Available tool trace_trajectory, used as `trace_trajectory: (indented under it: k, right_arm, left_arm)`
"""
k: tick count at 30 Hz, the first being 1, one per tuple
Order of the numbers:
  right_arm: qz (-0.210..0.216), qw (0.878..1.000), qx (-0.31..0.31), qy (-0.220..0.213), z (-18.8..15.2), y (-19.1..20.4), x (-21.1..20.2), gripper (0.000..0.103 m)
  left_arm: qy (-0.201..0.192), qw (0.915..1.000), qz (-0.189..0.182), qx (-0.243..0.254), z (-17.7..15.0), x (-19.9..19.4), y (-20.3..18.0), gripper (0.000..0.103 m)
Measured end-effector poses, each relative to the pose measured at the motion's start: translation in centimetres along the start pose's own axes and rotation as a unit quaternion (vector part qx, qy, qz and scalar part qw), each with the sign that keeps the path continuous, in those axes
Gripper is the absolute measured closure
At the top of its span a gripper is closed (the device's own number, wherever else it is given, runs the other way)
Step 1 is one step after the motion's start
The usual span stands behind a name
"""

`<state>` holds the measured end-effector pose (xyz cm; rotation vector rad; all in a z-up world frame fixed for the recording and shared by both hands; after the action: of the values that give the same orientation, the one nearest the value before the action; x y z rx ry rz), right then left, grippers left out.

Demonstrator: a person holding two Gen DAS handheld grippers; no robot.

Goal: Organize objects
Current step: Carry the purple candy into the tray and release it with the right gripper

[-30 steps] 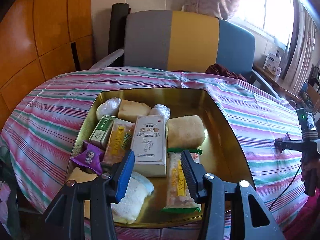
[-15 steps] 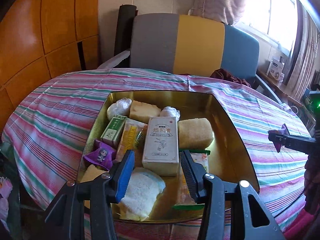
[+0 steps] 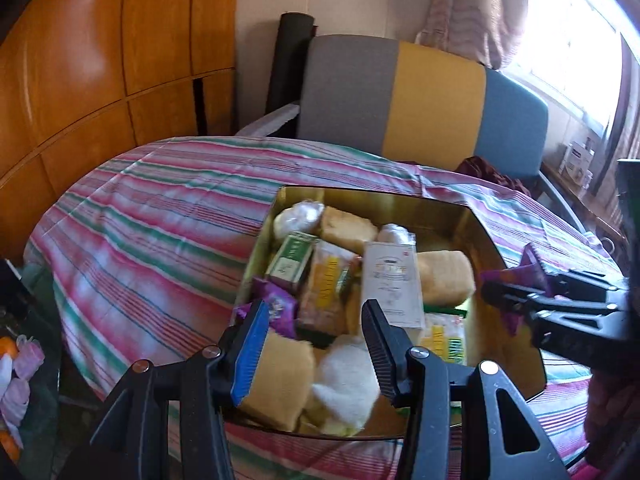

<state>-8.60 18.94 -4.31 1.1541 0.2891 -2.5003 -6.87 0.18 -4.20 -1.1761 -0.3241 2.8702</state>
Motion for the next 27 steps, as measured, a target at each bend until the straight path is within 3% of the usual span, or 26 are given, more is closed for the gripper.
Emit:
trace_trajectory:
  k: [3, 7, 11, 13, 15, 17, 27]
  right_arm:
    - [0.013, 1.000, -0.016, 0.018, 0.2, 0.9, 2.2, 0.060]
    - [-0.011, 0.997, -0.042, 0.057, -0.4, 1.8, 5.8, 0.060]
    - [-0.040, 0.997, -0.040, 0.060, -0.4, 0.8, 7.1, 0.057]
    - [-0.043, 0.997, -0.037, 0.060, -0.4, 0.6, 7.1, 0.052]
    - [-0.042, 0.997, -0.037, 0.052, -0.5, 0.5, 6.7, 0.034]
    - [-0.041, 0.998, -0.036, 0.042, -0.5, 0.5, 6.0, 0.028]
    - [-0.063, 0.997, -0.033, 0.000, -0.7, 1.3, 2.8, 0.013]
  left_arm:
    - [0.001, 0.9999, 0.010, -0.004, 0.0, 0.2, 0.7, 0.054]
    - [0.003, 0.9998, 0.017, -0.004, -0.2, 0.6, 0.9, 0.052]
    - [0.001, 0.9999, 0.015, 0.003, -0.3, 0.4, 0.5, 0.048]
    - [-0.005, 0.9999, 0.014, 0.007, -0.2, 0.2, 0.3, 0.045]
    - [-0.008, 0.9999, 0.011, 0.007, 0.0, 0.1, 0.2, 0.043]
    - [-0.011, 0.9999, 0.010, 0.006, 0.1, -0.1, 0.0, 0.042]
    - [-0.023, 0.9996, 0.011, 0.012, 0.4, -0.9, -0.7, 0.038]
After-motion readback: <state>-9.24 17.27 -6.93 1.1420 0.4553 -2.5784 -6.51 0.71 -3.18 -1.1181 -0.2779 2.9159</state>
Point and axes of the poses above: each gripper's, at about its wrist camera, not at the fingertips, and x roughly the way its jaws point, y to its left, z to its top, the point moved 6 cm from there along x, roughly the way its jaws point, and after that the axes turned 11 degrees about -x, right-handed, at the moved point
